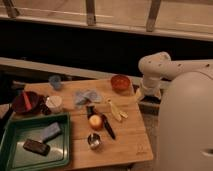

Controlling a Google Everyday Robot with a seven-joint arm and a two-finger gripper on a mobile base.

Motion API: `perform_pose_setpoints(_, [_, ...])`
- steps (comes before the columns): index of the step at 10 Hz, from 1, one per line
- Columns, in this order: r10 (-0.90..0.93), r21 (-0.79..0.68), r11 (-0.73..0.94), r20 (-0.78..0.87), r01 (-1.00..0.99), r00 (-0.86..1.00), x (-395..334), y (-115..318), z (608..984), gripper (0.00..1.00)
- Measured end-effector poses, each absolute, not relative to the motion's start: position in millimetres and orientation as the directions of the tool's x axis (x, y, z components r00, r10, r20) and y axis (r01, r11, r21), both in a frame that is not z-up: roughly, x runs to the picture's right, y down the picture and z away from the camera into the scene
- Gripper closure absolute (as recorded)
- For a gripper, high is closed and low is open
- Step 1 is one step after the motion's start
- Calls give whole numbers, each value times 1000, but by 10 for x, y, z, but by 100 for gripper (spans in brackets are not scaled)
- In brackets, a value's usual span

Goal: Place sponge in red bowl

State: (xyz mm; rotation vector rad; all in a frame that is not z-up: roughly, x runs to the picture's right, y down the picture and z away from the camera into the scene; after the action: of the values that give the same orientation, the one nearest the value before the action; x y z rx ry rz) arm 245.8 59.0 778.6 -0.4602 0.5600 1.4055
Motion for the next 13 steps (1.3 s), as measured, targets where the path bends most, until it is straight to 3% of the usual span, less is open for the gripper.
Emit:
perform_pose_setpoints(9, [784,29,123,-615,-992,79,2463,593,7779,20])
perform_pose_setpoints(13, [807,42,253,-561,-967,187,2088,491,7796,20])
